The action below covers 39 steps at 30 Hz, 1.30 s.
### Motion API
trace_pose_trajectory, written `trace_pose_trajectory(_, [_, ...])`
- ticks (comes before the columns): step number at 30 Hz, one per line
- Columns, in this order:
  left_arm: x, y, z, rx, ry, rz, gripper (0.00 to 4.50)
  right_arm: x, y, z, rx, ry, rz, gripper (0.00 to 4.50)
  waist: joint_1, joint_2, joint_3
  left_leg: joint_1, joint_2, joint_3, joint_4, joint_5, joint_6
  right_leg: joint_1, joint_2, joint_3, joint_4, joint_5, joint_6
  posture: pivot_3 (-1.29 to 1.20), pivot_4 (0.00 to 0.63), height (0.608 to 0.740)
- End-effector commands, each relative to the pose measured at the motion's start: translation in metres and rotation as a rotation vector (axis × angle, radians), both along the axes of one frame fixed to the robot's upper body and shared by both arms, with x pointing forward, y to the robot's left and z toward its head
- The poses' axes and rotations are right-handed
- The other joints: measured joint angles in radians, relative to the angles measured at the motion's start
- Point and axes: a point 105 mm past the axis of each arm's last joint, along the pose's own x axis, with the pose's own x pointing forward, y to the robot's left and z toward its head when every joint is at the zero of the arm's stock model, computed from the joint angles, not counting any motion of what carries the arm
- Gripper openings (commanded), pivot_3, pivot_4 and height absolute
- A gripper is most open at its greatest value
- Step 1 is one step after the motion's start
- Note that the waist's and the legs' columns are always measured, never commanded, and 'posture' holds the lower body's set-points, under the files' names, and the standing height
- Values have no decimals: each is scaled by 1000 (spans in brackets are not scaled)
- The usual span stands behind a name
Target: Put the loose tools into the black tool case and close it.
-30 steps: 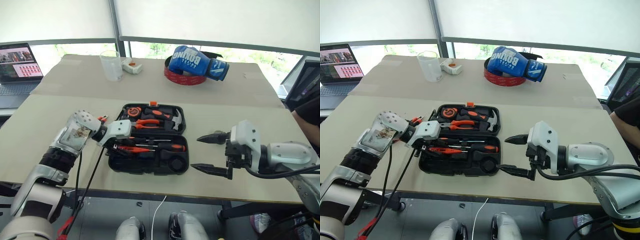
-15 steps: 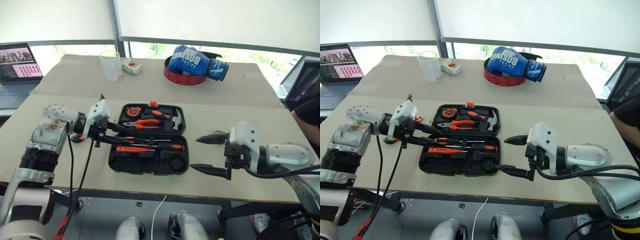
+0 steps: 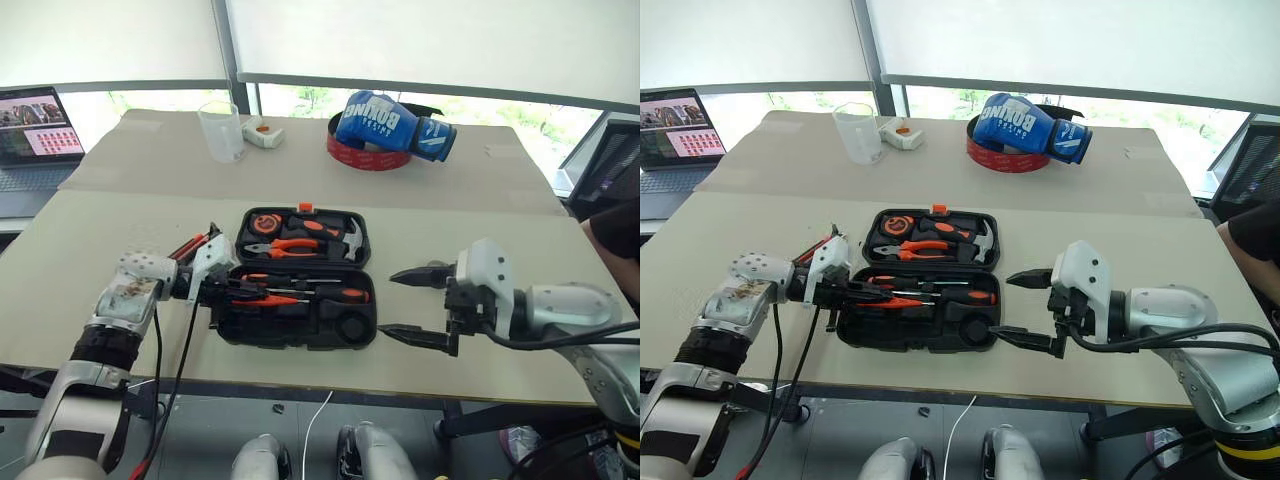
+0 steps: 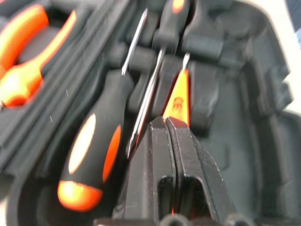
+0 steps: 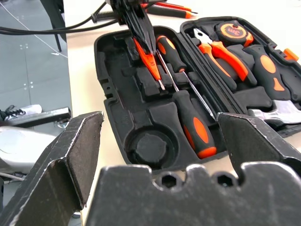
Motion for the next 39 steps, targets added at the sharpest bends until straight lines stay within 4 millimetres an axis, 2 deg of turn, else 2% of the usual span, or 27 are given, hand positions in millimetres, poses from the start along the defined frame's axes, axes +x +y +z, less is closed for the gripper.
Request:
trace_pose_trajectory(1, [-3,1,-14,39,4,-12,75,-1,1,10,9,-38,5,4500,0,0,0,0,0,0,0,0,0,0,0,0,0,0,0,0,150,714])
trace_pose_trajectory(8, [-6,8,-23,45,0,0,75,0,1,9,6,-37,3,4500,-3,0,-1,2,0,0,0,0,0,1,0,0,0,0,0,0,150,714])
trace_pose_trajectory(11, [-6,15,2,-36,-28,60,75,2,2,10,4,-42,8,4500,-9,0,-2,2,1,0,0,0,0,2,0,0,0,0,0,0,150,714])
trace_pose_trajectory(14, [-12,38,36,-111,-72,178,795,5,4,15,11,-37,40,4500,-22,0,-1,2,1,0,0,0,0,1,0,0,0,0,0,0,150,714])
trace_pose_trajectory(16, [-17,53,53,-140,-89,257,1535,7,5,18,24,-31,59,4500,-24,-1,-1,1,2,0,-1,0,0,0,0,1,0,0,0,0,150,714])
trace_pose_trajectory(18, [-30,89,66,-148,-114,420,2244,11,10,22,35,-28,102,4500,-23,-1,-1,1,2,-1,-1,0,-1,0,0,0,0,0,0,0,150,714])
trace_pose_trajectory(20, [-47,121,70,-131,-130,569,2967,15,16,25,41,-30,138,4500,-34,-1,-1,2,3,-1,-2,0,-1,0,0,1,0,0,0,0,150,714])
trace_pose_trajectory(21, [-53,129,69,-122,-132,611,3279,16,18,25,42,-31,147,4500,-36,-1,-1,2,3,-1,-3,0,-1,0,0,2,0,0,0,0,150,714])
trace_pose_trajectory(24, [-78,164,57,-96,-125,791,4431,20,23,26,41,-30,196,4500,-25,-1,-1,2,2,-1,-3,0,-1,-1,-1,1,0,0,0,0,150,714])
trace_pose_trajectory(25, [-93,181,45,-78,-106,872,4431,21,27,26,40,-28,223,4500,-23,-1,-1,2,2,-1,-3,0,-1,-1,-1,0,0,0,0,0,150,714])
trace_pose_trajectory(27, [-113,197,29,-41,-79,961,4431,23,32,26,38,-26,259,4500,-23,0,-1,1,2,0,-3,-1,0,-2,-2,1,-1,0,0,0,150,714])
trace_pose_trajectory(31, [-121,200,18,-15,-65,997,4431,25,36,26,29,-27,291,4500,3,-1,-1,1,2,0,-3,-2,-1,-2,-4,-2,-1,-1,-1,0,150,714])
trace_pose_trajectory(33, [-116,199,19,-12,-64,994,4431,26,37,26,28,-28,294,4500,16,-1,-1,0,2,-1,-3,-6,-8,-2,-5,-3,-1,-1,-1,0,150,714])
trace_pose_trajectory(35, [-101,195,21,-5,-60,970,4431,27,38,26,28,-31,296,4500,21,-1,-1,0,1,-1,-3,-7,-8,-2,-7,-3,-1,0,-1,0,150,714])
trace_pose_trajectory(39, [-60,191,25,79,-86,917,4431,24,39,25,26,-32,294,4500,20,-1,-1,-2,0,-1,-3,-7,-7,-2,-7,-4,-1,0,0,0,150,714])
